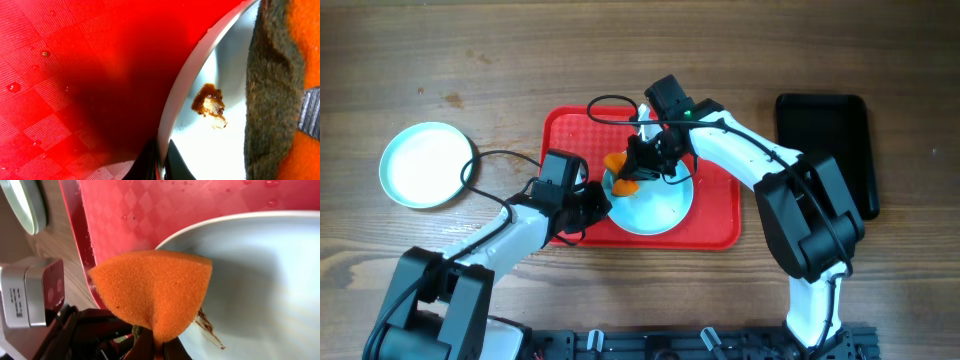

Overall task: Clean dirty plates on tray and stack at the side
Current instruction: 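Scrub the last plate with the orange sponge in the right gripper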

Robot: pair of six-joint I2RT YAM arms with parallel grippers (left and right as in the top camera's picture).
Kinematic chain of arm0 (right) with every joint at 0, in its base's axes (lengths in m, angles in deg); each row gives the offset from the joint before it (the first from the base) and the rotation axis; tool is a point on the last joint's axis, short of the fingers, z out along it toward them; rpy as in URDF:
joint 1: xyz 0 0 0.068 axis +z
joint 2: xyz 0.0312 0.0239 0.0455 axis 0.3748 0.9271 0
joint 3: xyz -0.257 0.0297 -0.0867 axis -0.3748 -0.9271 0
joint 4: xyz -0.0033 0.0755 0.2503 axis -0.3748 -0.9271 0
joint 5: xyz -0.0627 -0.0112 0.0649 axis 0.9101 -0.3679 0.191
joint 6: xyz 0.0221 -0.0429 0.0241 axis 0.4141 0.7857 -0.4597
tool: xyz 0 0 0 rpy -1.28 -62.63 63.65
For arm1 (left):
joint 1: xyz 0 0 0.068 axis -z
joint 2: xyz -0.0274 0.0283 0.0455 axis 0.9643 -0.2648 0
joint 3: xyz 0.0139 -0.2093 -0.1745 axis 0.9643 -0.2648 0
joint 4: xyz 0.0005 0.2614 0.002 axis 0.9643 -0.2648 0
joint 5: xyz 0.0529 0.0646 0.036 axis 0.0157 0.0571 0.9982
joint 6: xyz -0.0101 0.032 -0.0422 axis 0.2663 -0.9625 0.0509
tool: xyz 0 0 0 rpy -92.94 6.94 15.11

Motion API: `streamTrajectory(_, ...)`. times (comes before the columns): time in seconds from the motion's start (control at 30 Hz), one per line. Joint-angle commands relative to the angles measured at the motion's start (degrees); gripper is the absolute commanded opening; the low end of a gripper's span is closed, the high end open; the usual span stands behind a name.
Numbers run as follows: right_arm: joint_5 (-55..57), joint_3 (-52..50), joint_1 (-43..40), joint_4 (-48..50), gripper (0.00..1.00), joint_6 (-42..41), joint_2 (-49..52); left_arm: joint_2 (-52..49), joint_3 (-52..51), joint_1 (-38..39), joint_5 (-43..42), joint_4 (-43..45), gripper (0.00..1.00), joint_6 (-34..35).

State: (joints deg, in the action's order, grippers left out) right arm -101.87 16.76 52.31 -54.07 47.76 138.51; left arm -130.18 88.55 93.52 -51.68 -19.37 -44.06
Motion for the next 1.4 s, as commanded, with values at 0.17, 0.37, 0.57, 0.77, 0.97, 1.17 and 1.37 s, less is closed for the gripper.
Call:
streamTrajectory(0.17, -6.6, -4.2, 0.3, 3.8, 0.04, 1.0, 3.7, -0.5, -0.5, 0.3, 0.8, -0.8, 0.04, -1.5)
streamTrajectory(0.37, -7.6, -5.9, 0.3, 2.3, 0.04, 7.0, 3.9, -0.5, -0.5, 0.3, 0.8, -0.6, 0.04, -1.5)
streamTrajectory(0.57, 6.3, -5.9, -2.4, -4.5, 0.04, 1.3, 3.9, -0.5, -0.5, 0.3, 0.8, -0.6, 0.04, -1.5)
streamTrajectory(0.77, 10.5, -5.9, -14.3, -9.7, 0.04, 0.9, 3.9, -0.5, -0.5, 0.3, 0.3, -0.7, 0.04, -1.5)
streamTrajectory(0.97, 11.8, -5.9, -15.5, -9.1, 0.04, 1.2, 3.9, -0.5, -0.5, 0.3, -0.3, -1.5, 0.04, -1.5)
streamTrajectory(1.17, 11.5, -5.9, -12.5, -9.0, 0.04, 2.2, 3.9, -0.5, -0.5, 0.3, -5.3, 6.5, 0.41, -0.7)
streamTrajectory(1.37, 7.4, -5.9, -4.5, -5.7, 0.04, 0.3, 3.9, -0.5, -0.5, 0.3, -5.2, 9.2, 0.46, 1.6)
